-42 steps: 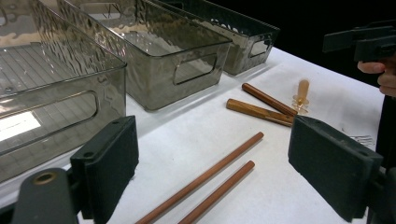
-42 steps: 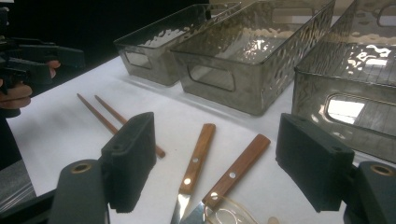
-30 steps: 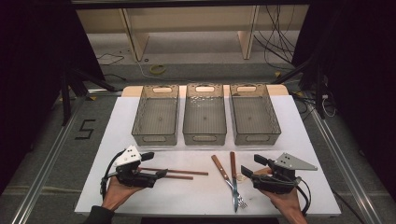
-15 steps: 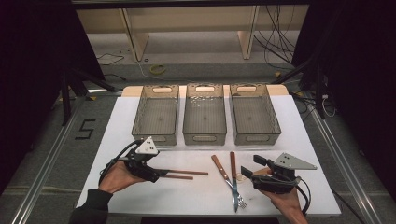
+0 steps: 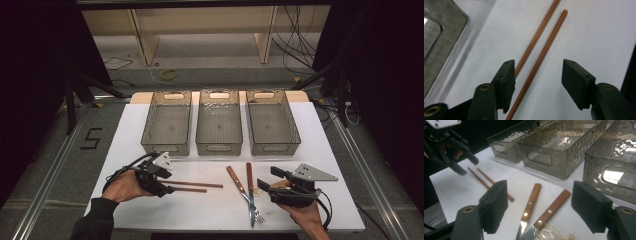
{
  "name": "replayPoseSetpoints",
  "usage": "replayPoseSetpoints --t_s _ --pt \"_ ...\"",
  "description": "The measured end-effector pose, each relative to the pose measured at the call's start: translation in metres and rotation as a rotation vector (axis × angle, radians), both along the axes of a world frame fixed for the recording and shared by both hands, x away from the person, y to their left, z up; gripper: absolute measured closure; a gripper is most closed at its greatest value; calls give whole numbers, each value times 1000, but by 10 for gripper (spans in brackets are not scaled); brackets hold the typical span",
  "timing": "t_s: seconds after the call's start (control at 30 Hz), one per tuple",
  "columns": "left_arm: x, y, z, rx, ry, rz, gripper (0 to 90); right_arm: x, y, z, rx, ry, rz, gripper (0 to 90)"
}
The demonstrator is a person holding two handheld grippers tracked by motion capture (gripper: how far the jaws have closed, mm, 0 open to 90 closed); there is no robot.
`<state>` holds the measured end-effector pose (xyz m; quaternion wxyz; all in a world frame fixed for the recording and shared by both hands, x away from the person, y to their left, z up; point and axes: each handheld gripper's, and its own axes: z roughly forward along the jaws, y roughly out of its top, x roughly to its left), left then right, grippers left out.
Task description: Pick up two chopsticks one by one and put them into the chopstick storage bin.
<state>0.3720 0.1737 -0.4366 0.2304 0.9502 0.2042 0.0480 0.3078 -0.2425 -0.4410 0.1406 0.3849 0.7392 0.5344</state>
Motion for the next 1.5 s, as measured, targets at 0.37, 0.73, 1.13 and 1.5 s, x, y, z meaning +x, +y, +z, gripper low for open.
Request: replayPoseSetpoints --t_s 0.37,0.73,1.13,1.5 --pt "9 2 -16 87 33 -55 651 0 0 0 -1 1 8 304" --pt "15 3 -26 142 62 -93 727 0 0 -1 -7 10 16 304" --pt "14 -2 -28 178 74 -142 751 1 1 -2 -6 15 21 307" --pt "11 -7 -27 221 60 -225 790 2 1 -2 -9 17 20 311"
